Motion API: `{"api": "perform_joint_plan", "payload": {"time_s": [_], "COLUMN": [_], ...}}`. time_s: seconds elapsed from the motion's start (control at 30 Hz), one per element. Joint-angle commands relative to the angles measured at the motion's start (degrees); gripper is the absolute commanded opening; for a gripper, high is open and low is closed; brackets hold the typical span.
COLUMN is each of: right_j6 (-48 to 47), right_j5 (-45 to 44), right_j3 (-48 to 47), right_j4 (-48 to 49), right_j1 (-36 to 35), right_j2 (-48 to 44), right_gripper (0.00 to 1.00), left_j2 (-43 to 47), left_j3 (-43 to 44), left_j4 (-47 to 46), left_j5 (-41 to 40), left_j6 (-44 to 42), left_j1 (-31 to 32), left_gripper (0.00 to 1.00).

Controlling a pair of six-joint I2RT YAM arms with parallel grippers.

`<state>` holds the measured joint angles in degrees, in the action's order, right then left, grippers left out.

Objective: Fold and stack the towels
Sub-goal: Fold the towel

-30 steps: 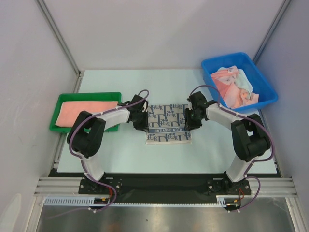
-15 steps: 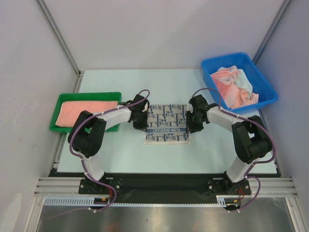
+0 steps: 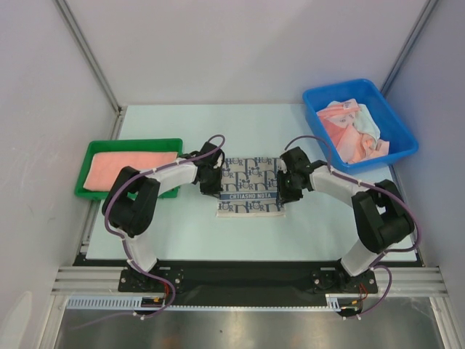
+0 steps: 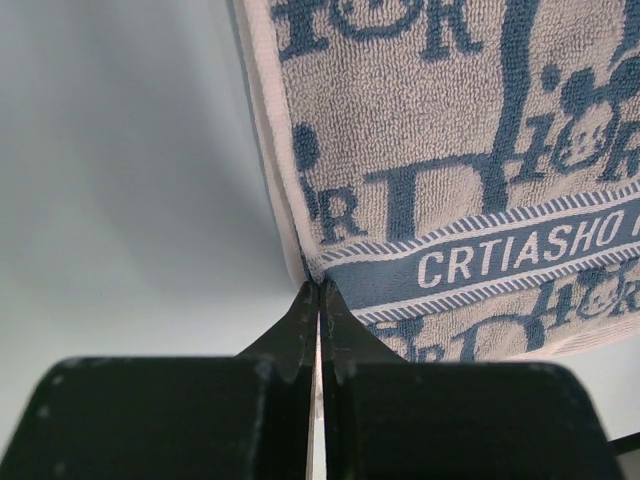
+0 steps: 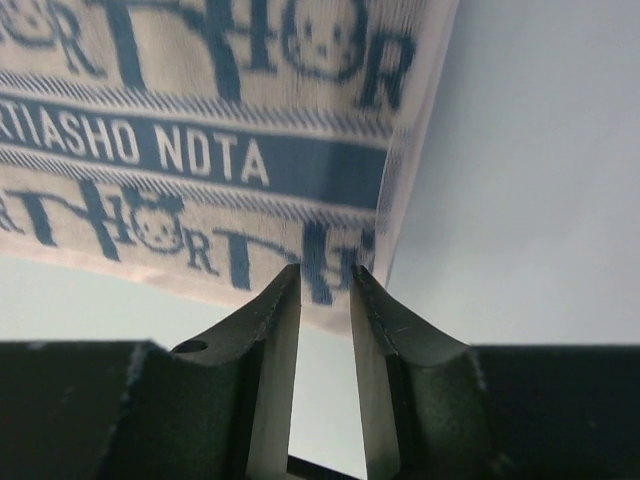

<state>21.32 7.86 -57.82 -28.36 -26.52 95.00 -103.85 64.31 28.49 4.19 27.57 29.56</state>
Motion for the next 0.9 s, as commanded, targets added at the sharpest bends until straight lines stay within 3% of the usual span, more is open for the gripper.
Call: {"api": "perform_joint_plan", "payload": {"time_s": [0.0, 0.4, 0.87], "right_j6": [2.58, 4.78, 6.27], "right_j5": [-2.84, -11.19, -6.71], "right_j3": [3.76, 9.92, 11.94], "right_j4": [0.67, 0.77, 1.55], "right_j1": [-2.04, -5.64, -7.84], "right_j2": [-3.77, -6.05, -9.40], "right_gripper": [0.32, 0.23, 0.24], "left_j2": [-0.30, 0.23, -0.21], "left_j3": [-0.68, -1.39, -2.09], "left_j4": [1.39, 2.53, 2.01], "left_j5": [-0.93, -3.04, -2.25], "left_j6": [0.38, 1.87, 2.13], "left_j1": [0.15, -0.03, 0.06], "left_gripper": [0.00, 0.00, 0.00]}}
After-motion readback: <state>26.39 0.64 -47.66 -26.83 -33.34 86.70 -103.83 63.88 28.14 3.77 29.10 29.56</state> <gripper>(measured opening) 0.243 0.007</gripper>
